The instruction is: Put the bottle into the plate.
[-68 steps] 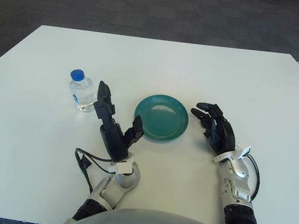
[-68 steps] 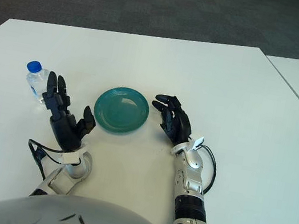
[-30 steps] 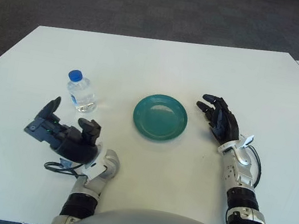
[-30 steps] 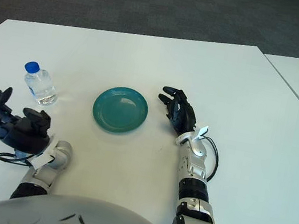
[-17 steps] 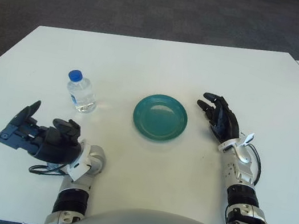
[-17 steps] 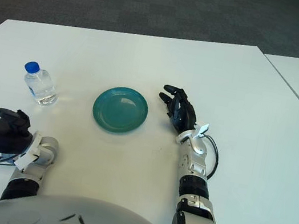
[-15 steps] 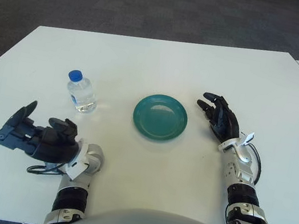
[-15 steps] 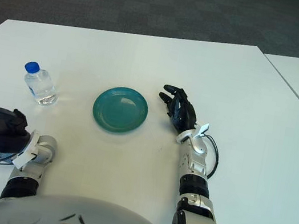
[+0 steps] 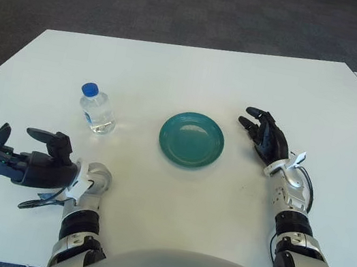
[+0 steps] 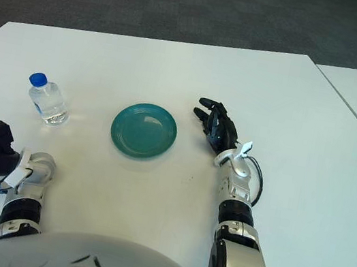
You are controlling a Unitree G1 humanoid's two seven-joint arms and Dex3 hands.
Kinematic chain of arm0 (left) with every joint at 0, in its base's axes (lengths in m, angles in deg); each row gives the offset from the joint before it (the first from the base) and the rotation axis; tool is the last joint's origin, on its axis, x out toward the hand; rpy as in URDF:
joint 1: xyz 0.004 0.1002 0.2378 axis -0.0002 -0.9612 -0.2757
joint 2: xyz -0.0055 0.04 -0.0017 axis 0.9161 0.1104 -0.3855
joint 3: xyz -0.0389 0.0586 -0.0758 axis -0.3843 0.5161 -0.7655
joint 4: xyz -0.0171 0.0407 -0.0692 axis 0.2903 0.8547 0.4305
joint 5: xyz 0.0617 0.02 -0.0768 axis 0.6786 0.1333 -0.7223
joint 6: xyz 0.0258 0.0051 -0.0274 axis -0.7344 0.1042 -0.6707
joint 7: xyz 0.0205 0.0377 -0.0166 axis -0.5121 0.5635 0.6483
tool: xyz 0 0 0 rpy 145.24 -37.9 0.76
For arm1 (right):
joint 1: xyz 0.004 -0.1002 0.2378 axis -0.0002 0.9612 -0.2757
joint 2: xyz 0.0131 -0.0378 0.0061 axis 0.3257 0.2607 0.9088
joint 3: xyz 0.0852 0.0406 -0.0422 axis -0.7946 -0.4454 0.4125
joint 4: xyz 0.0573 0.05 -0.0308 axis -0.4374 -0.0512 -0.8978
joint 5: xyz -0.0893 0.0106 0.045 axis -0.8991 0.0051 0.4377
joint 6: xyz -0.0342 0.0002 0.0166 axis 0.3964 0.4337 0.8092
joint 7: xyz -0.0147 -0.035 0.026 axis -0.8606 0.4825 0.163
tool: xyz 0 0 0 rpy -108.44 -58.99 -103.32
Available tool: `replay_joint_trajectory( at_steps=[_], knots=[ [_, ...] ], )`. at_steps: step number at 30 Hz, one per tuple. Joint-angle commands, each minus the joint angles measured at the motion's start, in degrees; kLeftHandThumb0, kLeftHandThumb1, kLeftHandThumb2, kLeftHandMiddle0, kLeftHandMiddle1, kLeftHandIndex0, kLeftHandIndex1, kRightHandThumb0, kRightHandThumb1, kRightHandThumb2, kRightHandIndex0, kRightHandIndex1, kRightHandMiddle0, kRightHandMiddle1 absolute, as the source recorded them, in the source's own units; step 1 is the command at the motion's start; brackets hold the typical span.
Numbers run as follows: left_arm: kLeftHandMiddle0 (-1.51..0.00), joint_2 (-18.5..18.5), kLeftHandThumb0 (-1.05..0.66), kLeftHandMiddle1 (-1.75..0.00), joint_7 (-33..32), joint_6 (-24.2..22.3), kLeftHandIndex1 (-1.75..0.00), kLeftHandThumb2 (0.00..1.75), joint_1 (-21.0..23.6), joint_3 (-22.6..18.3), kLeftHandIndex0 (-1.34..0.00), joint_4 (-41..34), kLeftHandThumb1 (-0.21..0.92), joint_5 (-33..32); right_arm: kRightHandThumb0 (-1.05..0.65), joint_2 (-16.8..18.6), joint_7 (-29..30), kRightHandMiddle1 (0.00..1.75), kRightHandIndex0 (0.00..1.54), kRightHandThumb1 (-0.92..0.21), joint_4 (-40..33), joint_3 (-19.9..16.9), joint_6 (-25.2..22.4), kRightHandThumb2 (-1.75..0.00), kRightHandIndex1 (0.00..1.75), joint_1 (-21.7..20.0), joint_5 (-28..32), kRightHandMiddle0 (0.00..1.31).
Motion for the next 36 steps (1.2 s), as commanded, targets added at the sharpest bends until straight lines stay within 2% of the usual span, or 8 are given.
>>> replay_joint_trajectory(
  at_steps=[1,5,9,17,21,25,29,36],
  knots=[
    [-0.04,-26.40,-0.68,-1.33,-0.30,-8.82,-1.51,0.71,-2.38,-4.92,-0.12,14.00,0.86,3.02,-0.53,-1.28,0.98,0.94,0.42,-0.92,4.92,-1.92,-1.74,-0.81,0.53,-1.76,0.66,0.09],
    [-0.03,-24.45,-0.90,-0.90,-0.30,-17.08,-0.96,0.72,-4.20,2.55,-0.02,18.19,0.91,1.80,-0.54,-1.28,0.41,0.95,0.42,-0.92,5.18,-2.26,-0.94,-0.80,0.52,-1.67,1.02,0.09],
    [-0.04,-21.33,-0.96,-0.64,0.59,-22.34,-0.72,0.66,-5.79,11.00,-0.01,21.65,0.92,-1.13,-0.54,-1.23,-0.24,0.95,0.42,-0.92,6.32,-3.23,-1.31,-0.81,0.50,-2.23,2.07,0.09],
    [-0.12,-19.71,-0.97,-0.20,8.95,-24.93,-0.45,0.45,-6.67,15.70,0.00,22.94,0.92,-8.94,-0.55,-0.38,-1.25,0.95,0.42,-0.92,7.79,-3.93,1.31,-0.82,0.48,-2.02,2.26,0.09],
    [-0.12,-19.10,-0.99,-0.12,10.78,-27.27,-0.36,0.41,-7.03,17.65,0.00,22.43,0.92,-11.63,-0.55,-0.74,-0.99,0.95,0.43,-0.92,8.48,-3.74,0.95,-0.81,0.44,-2.46,1.83,0.10],
    [-0.08,-19.18,-1.03,-0.05,14.48,-31.69,-0.20,0.38,-8.19,20.13,0.00,18.74,0.92,-14.15,-0.55,1.39,-1.17,0.94,0.45,-0.92,9.08,-4.07,3.22,-0.80,0.41,-2.22,2.51,0.11],
    [-0.03,-19.63,-1.04,-0.02,17.74,-34.29,-0.06,0.34,-9.91,23.61,0.00,14.60,0.92,-16.00,-0.54,0.68,-0.38,0.94,0.48,-0.91,9.11,-3.91,2.81,-0.81,0.40,-2.35,1.85,0.13],
    [0.00,-18.52,-1.05,0.00,22.86,-36.87,0.00,0.23,-13.95,30.38,0.00,10.00,0.92,-18.88,-0.54,0.63,-2.21,0.94,0.49,-0.90,8.53,-3.56,1.66,-0.82,0.41,-2.02,2.50,0.15]
  ],
)
